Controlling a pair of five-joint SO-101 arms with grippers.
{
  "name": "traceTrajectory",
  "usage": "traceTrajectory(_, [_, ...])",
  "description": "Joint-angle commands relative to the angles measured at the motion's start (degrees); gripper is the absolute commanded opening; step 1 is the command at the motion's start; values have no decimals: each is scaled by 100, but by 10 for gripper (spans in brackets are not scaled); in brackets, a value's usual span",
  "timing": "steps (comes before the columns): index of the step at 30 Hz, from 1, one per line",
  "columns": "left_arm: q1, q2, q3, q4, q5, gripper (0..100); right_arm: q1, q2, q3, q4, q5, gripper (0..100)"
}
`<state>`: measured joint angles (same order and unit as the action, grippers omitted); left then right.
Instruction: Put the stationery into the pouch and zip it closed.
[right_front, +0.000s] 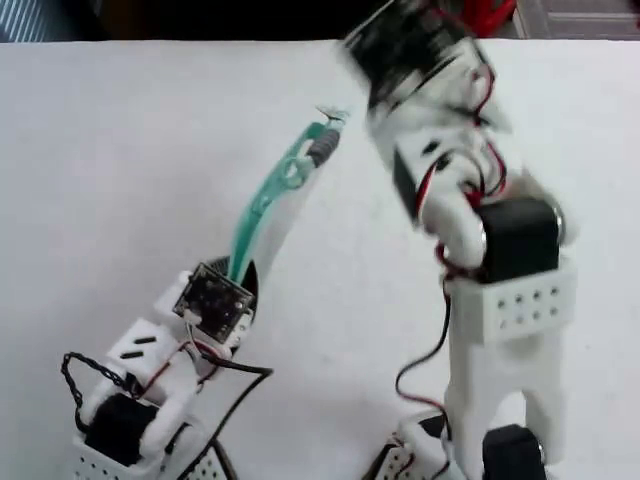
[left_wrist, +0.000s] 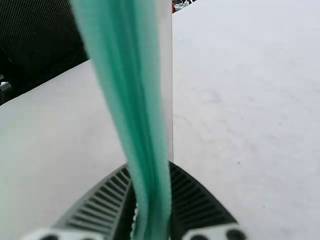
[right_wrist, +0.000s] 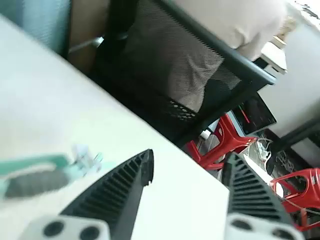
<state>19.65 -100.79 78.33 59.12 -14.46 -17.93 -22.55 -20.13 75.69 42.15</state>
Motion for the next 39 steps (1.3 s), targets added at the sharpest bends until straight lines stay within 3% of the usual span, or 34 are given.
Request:
traceTrajectory(1, [48,48,-79,-167,-53,23,-787,-409,-62,1719,1899,196])
traceTrajectory(4, [48,48,-79,-149,-35,23,-1253,-549,-62,2026,2233,151])
traceTrajectory(10, [48,48,79,-149,-62,23,-1648,-585,-53,2229,2787,228])
traceTrajectory(16, [48,48,97,-149,-62,23,-1604,4,-62,2211,3455,265])
traceTrajectory(23, [48,48,105,-149,-62,23,-884,769,-167,1824,3947,256])
traceTrajectory(30, [48,48,114,-149,-62,23,-848,954,-554,1815,4009,129])
traceTrajectory(39, [48,48,114,-149,-53,23,-1138,980,-536,1798,3965,148])
